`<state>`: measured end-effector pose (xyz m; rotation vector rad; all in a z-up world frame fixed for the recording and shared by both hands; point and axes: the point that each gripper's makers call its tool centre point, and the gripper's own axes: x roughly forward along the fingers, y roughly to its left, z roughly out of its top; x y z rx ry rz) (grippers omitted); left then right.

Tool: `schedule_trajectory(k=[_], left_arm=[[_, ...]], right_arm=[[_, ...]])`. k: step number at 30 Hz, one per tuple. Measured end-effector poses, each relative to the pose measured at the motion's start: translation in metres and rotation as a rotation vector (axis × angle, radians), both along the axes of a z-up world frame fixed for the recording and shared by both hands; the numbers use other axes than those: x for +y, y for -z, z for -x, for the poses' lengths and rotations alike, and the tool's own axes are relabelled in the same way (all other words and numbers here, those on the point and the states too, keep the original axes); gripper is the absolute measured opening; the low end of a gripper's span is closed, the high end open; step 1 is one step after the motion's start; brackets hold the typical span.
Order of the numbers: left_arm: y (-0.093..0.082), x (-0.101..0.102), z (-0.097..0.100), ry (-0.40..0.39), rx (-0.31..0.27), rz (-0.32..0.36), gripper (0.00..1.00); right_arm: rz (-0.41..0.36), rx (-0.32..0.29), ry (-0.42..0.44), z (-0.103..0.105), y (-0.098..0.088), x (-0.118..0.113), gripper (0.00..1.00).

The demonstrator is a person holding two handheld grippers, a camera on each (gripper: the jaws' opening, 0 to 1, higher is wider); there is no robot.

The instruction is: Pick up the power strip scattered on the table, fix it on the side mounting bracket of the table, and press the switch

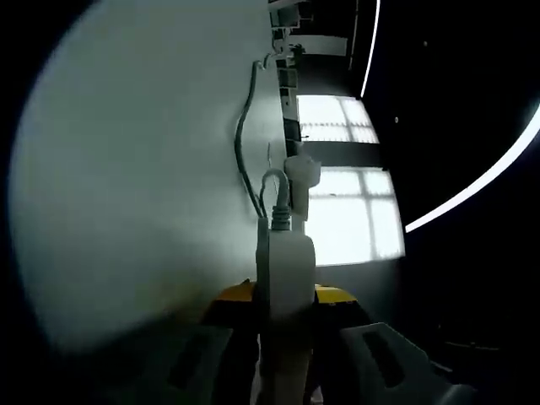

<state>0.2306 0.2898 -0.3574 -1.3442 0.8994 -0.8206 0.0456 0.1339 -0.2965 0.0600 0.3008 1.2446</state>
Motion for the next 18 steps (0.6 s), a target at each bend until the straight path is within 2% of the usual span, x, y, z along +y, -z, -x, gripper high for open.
schedule_trajectory(k=[4, 8, 17, 18], left_arm=[[-0.001, 0.012, -0.004, 0.029, -0.011, -0.003, 0.26], [-0.006, 0.020, 0.001, 0.034, -0.020, 0.006, 0.26], [-0.006, 0.030, 0.026, 0.035, -0.019, -0.030, 0.26], [-0.008, 0.028, 0.035, 0.034, -0.022, -0.036, 0.26]], right_arm=[[0.005, -0.001, -0.023, 0.005, -0.002, 0.000, 0.52], [0.007, 0.000, -0.028, 0.008, -0.004, -0.002, 0.52], [0.033, -0.021, 0.000, 0.003, -0.006, -0.001, 0.51], [0.032, -0.021, 0.000, 0.003, -0.006, -0.001, 0.51]])
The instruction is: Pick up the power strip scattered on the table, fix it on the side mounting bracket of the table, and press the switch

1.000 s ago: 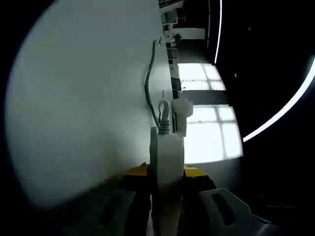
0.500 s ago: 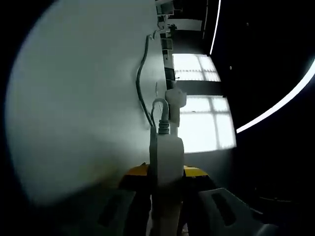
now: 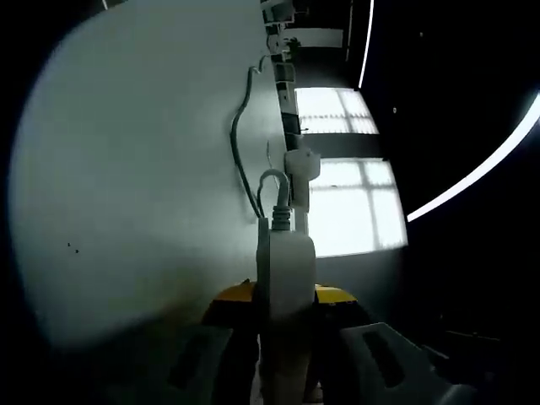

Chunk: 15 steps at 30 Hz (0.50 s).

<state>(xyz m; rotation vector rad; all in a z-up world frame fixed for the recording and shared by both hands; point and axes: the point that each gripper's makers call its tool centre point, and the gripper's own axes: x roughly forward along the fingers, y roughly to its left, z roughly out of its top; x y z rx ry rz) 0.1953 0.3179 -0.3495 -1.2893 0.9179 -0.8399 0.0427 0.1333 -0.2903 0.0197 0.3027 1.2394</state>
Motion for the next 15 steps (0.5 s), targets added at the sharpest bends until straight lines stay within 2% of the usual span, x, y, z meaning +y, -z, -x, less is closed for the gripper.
schedule_trajectory(k=[4, 15], left_arm=[[-0.002, 0.011, 0.011, -0.020, 0.001, 0.003, 0.26], [-0.001, 0.054, 0.016, -0.053, 0.017, -0.017, 0.26]], right_arm=[[-0.008, -0.003, -0.003, 0.000, -0.003, 0.003, 0.51], [-0.001, 0.000, -0.005, -0.006, -0.002, 0.003, 0.51]])
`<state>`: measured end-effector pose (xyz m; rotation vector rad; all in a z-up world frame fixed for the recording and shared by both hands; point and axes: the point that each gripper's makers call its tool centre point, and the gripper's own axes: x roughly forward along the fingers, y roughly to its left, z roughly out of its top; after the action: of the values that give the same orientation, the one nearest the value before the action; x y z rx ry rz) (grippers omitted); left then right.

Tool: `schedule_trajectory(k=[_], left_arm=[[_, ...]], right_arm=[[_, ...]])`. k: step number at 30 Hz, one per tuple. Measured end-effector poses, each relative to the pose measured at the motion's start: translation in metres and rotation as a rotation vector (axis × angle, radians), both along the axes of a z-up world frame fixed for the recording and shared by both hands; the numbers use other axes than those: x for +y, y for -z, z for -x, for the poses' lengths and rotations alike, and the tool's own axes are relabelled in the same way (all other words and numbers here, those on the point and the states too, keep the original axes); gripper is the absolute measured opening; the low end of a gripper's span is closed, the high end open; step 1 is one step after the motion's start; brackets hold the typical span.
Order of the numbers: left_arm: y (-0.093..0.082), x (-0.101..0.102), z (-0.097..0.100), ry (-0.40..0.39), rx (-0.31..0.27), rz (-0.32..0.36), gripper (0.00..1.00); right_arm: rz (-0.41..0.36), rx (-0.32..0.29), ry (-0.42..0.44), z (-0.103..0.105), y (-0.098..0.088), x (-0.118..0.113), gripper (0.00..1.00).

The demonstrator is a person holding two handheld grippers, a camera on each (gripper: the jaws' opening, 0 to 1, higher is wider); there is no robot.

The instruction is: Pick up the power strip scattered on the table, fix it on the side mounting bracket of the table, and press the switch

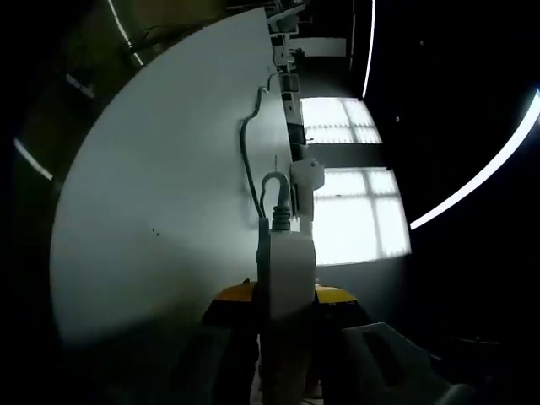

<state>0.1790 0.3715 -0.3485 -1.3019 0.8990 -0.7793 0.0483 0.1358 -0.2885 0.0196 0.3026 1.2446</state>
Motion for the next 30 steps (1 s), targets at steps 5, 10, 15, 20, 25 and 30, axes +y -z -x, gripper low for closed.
schedule_trajectory(k=[5, 10, 15, 20, 25, 30], left_arm=[[-0.002, 0.003, 0.003, 0.031, 0.006, 0.023, 0.26], [-0.005, 0.005, 0.001, 0.068, -0.008, 0.056, 0.26], [-0.010, 0.009, 0.000, 0.111, -0.030, 0.070, 0.26], [-0.013, 0.015, 0.000, 0.134, -0.031, 0.090, 0.26], [-0.014, 0.027, -0.002, 0.155, -0.031, 0.111, 0.26], [-0.013, 0.037, -0.001, 0.180, -0.028, 0.124, 0.26]], right_arm=[[0.001, 0.000, 0.007, -0.002, -0.001, 0.000, 0.51], [0.004, -0.005, 0.008, -0.003, -0.004, 0.002, 0.51], [0.012, -0.019, -0.004, -0.002, -0.009, 0.004, 0.50], [0.030, -0.025, -0.023, 0.000, -0.009, 0.008, 0.50], [0.056, -0.023, -0.044, 0.002, -0.004, 0.013, 0.50], [0.067, -0.014, -0.042, -0.002, 0.000, 0.017, 0.50]])
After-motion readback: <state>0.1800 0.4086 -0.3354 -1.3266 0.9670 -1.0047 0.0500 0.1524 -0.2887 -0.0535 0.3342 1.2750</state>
